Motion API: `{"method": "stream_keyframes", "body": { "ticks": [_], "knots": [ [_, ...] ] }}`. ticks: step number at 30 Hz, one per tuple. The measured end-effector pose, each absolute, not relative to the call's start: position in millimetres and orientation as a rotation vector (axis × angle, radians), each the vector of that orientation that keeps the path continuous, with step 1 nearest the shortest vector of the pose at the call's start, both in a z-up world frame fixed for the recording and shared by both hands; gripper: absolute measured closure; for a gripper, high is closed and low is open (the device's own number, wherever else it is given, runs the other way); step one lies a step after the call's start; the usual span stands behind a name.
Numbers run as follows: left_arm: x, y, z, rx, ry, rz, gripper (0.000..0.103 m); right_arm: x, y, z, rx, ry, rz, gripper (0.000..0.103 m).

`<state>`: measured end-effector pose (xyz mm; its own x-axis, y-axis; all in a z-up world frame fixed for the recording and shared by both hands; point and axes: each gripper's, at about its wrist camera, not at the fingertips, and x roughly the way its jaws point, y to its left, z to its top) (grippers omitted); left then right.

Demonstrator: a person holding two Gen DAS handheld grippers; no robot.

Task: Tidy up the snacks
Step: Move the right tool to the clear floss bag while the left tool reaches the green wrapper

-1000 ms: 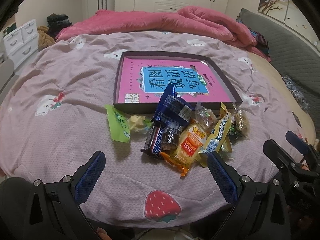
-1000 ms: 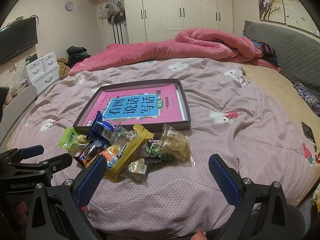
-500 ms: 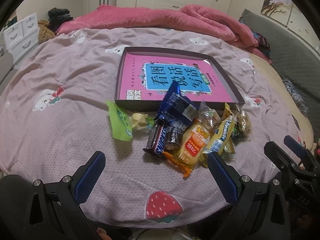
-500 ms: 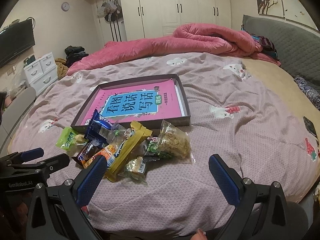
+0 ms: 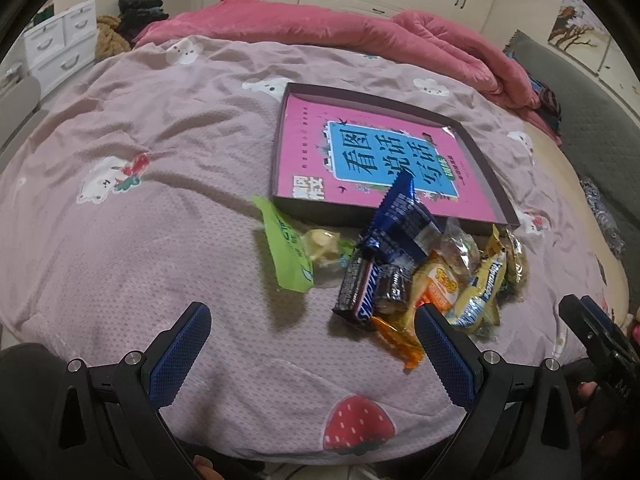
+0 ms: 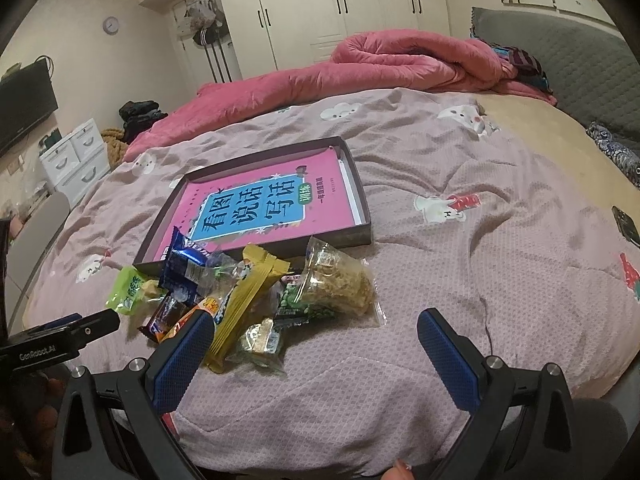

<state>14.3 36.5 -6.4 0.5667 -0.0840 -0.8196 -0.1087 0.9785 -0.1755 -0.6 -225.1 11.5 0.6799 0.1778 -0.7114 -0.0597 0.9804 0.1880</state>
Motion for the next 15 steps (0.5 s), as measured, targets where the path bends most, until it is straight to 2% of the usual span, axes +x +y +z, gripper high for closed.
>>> {"method": "stream_keyframes", "body": {
  "ticks": [15],
  "knots": [
    [41, 71, -21, -0.303, 0.985, 0.045, 0.002, 24, -251, 2, 0.241, 0.844, 0.096, 0.001]
  ]
}}
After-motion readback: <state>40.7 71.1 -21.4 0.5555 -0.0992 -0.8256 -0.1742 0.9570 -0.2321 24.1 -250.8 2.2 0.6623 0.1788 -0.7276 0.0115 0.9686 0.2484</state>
